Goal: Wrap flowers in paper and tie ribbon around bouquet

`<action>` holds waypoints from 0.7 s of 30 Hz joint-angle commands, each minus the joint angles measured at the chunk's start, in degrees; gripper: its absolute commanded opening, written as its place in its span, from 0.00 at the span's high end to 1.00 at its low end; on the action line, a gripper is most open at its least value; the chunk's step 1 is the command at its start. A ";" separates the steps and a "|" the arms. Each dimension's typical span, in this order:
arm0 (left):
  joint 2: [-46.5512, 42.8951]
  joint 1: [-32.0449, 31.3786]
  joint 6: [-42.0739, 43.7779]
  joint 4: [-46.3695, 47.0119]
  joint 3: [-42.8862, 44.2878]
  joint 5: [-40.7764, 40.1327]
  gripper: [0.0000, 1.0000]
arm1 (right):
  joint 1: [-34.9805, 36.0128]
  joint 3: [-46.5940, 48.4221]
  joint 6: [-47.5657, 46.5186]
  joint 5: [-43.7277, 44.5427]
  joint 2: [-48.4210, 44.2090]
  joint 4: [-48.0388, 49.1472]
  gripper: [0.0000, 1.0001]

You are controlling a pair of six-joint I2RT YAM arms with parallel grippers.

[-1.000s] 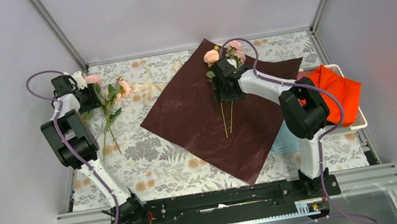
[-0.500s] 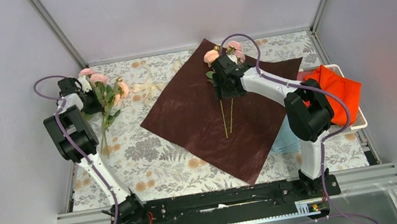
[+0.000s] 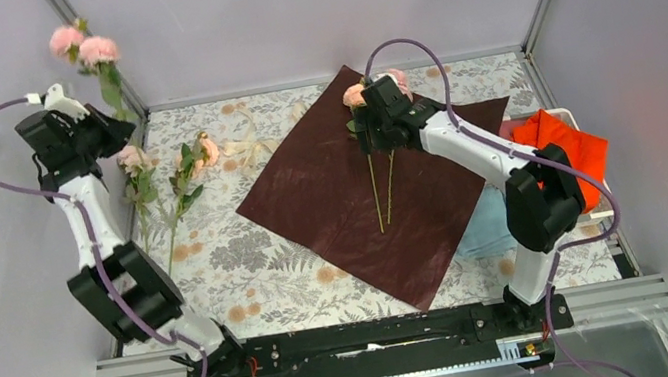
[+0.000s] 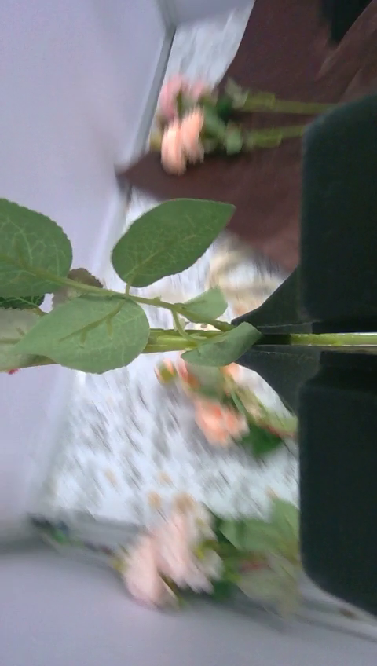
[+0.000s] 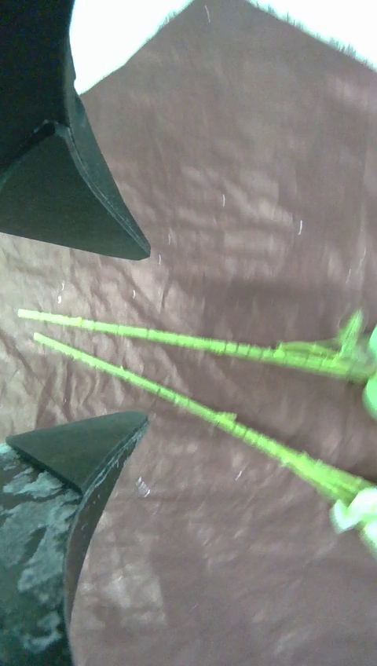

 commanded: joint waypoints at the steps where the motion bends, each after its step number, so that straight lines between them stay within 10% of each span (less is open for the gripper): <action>1: -6.69 -3.77 -18.20 18.98 -6.14 18.43 1.00 | 4.22 -0.70 -6.00 -12.25 -6.91 14.92 0.19; 6: -12.63 -14.74 -30.42 33.01 -12.33 21.75 1.00 | 8.01 2.50 2.42 -35.49 -4.07 34.55 0.00; 15: -13.90 -25.29 -42.36 42.16 -16.61 20.76 1.00 | 13.84 9.51 15.69 -33.41 6.22 54.21 0.01; 19: -14.32 -27.35 -42.16 42.68 -18.35 19.50 1.00 | 13.85 11.59 20.29 -32.40 10.02 56.37 0.07; 21: -14.32 -27.84 -42.10 42.77 -18.88 19.59 1.00 | 13.85 12.68 20.97 -30.87 11.30 55.05 0.26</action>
